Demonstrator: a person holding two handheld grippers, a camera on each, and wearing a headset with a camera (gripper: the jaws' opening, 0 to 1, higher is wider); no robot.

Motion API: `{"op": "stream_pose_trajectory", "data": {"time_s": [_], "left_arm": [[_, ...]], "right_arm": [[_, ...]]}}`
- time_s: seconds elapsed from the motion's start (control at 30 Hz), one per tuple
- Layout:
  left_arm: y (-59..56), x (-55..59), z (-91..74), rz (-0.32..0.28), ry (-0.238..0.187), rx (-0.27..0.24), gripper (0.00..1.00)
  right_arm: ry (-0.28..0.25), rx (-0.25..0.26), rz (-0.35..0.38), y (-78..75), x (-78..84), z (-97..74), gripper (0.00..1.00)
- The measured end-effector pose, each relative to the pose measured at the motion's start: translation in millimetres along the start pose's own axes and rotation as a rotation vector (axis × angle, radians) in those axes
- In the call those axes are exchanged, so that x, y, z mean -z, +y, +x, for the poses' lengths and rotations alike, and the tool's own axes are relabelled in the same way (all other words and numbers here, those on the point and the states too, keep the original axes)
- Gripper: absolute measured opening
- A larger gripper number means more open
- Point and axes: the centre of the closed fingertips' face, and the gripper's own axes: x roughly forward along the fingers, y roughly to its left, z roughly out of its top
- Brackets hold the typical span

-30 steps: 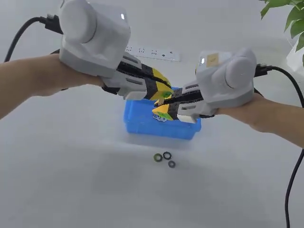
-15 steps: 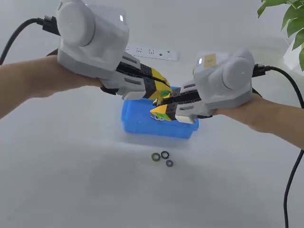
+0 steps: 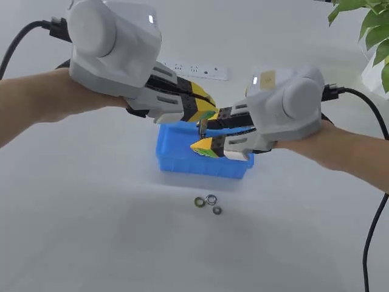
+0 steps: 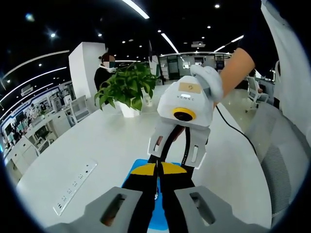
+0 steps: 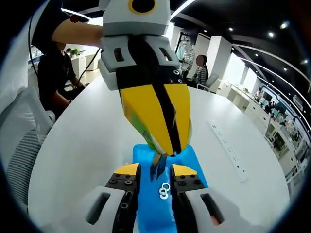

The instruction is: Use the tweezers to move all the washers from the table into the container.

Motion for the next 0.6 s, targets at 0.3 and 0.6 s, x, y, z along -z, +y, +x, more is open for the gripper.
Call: {"op": "stream_pose_trajectory", "data": {"time_s": [0.3,0.6], "left_arm": [[-3.8,-13.3,-8.0,0.019,-0.015,-0.016,0.05],[-13.8,-16.5,-15.8,0.022,-0.005,-0.011,0.05]], "right_arm": [[0.001,0.081,-0.039,-5.4,3.1,-20.8,0.33],[-0.071,0.089,0.089,20.8,10.8,-51.3,0.45]]}}
